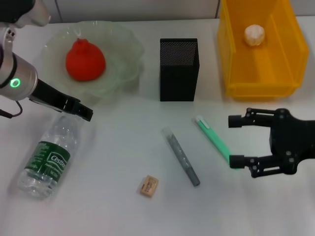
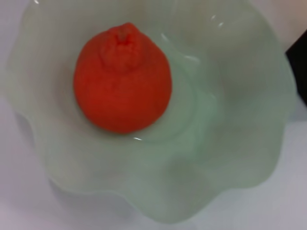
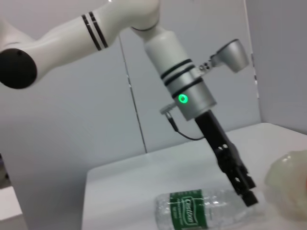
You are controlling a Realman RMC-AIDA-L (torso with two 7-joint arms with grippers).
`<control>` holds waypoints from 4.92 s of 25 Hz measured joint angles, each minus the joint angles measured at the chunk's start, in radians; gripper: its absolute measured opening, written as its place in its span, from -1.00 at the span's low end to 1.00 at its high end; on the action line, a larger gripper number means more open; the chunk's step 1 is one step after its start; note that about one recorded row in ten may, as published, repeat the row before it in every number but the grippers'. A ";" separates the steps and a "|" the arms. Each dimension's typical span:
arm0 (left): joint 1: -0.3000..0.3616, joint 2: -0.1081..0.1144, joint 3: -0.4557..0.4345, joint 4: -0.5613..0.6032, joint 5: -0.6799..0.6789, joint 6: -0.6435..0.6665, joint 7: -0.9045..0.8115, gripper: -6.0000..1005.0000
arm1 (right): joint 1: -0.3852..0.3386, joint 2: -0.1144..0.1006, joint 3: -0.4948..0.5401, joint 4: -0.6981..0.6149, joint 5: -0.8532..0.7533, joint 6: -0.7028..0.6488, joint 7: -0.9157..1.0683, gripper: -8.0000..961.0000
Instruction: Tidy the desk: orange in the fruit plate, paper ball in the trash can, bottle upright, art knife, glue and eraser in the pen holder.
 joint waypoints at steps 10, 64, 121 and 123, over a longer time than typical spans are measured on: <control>-0.069 -0.002 0.085 -0.130 0.083 -0.049 -0.023 0.53 | 0.007 -0.004 0.006 0.037 0.000 -0.014 -0.018 0.77; 0.240 0.000 -0.846 -1.133 -1.208 0.258 2.222 -0.11 | 0.065 -0.004 0.082 0.236 0.099 0.052 0.088 0.76; 0.319 0.133 -0.569 -0.766 -0.964 0.450 1.751 0.60 | 0.441 0.006 -0.622 -0.569 -0.743 0.076 1.348 0.75; 0.319 0.133 -0.569 -0.766 -0.964 0.450 1.751 0.60 | 0.450 0.006 -0.639 -0.522 -0.743 0.121 1.352 0.75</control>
